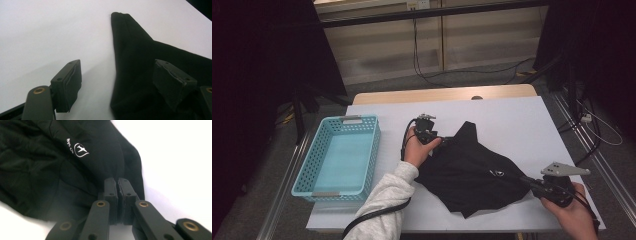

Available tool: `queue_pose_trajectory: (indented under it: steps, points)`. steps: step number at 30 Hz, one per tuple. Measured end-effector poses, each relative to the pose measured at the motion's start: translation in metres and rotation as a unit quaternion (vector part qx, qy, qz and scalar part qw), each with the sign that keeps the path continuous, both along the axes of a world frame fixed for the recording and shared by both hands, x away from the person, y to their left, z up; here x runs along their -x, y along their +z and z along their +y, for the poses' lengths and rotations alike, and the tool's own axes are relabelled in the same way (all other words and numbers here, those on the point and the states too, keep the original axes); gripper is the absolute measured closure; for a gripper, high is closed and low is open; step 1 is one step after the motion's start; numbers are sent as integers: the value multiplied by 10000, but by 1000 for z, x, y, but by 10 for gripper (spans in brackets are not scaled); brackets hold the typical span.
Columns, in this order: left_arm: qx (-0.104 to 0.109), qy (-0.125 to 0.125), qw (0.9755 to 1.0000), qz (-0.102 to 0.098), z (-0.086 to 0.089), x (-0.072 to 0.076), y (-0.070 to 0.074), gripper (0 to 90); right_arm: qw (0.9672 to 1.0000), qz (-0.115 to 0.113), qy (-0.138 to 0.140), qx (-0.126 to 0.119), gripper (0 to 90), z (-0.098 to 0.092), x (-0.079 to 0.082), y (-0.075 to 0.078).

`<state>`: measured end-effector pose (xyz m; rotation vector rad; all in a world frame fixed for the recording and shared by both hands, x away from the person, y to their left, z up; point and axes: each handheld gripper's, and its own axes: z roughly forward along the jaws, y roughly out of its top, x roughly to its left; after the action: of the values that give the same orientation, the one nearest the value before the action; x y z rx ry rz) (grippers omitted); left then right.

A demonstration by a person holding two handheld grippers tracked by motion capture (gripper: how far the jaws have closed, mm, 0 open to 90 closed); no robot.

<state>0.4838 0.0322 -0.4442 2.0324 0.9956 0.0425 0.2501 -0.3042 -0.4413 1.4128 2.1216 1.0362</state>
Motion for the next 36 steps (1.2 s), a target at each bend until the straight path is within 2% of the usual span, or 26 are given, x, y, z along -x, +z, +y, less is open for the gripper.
queue_pose_trajectory:
  steps: [2, 4, 6, 10, 13, 16, 18, 20, 23, 26, 27, 29, 30, 31, 33, 34, 35, 36]
  points:
    - [-6, -22, 10000, -54, -5, 1, 2, 242, 9999, 131, 34, 84, 858, -3, 6, -6]
    - [-9, -113, 9999, -17, -10, 3, 1, 248, 9995, 245, -37, 204, 858, -7, 9, -12]
    - [-40, -134, 9999, -15, -14, 5, 0, 254, 9995, 262, -82, 144, 857, -10, 11, -13]
    - [-33, -252, 9997, 52, -18, 8, -4, 270, 9993, 279, -156, 207, 853, -12, 13, -13]
    - [-58, -315, 9995, 26, -19, 10, -6, 307, 9992, 302, -186, 203, 854, -13, 13, -13]
    - [-84, -334, 9994, 45, -19, 10, -9, 370, 9990, 271, -158, 331, 853, -17, 14, -12]
    - [-62, -365, 9993, 87, -19, 11, -12, 397, 9991, 270, -220, 261, 838, -22, 16, -10]
    - [-107, -434, 9989, 127, -20, 12, -14, 481, 9991, 187, -288, 263, 775, -25, 16, -8]
    - [-108, -407, 9991, 100, -20, 14, -15, 505, 9983, -10, -523, 271, 610, -24, 15, -4]
    - [-136, -432, 9989, 102, -22, 17, -16, 521, 9971, -207, -729, 10, 521, -23, 11, 0]
    - [-136, -441, 9989, 78, -22, 17, -17, 533, 9964, -226, -813, -9, 487, -22, 8, -1]
    - [-130, -444, 9989, 74, -22, 18, -17, 545, 9958, -165, -900, -33, 474, -19, 2, -5]
    - [-114, -483, 9987, 103, -22, 18, -17, 585, 9954, -83, -949, -89, 452, -17, -1, -8]
    - [-108, -493, 9987, 106, -22, 19, -17, 608, 9950, 11, -995, -47, 433, -15, -4, -12]
    - [-169, -555, 9982, 121, -21, 20, -17, 649, 9949, 264, -972, 56, 448, -10, -7, -19]
    - [-157, -557, 9982, 176, -21, 21, -17, 688, 9951, 175, -959, 146, 464, -9, -7, -19]
    - [-164, -607, 9978, 209, -21, 21, -17, 734, 9952, 191, -931, 221, 495, -8, -7, -19]
    - [-187, -649, 9975, 213, -21, 22, -17, 765, 9955, 218, -886, 258, 568, -8, -7, -18]
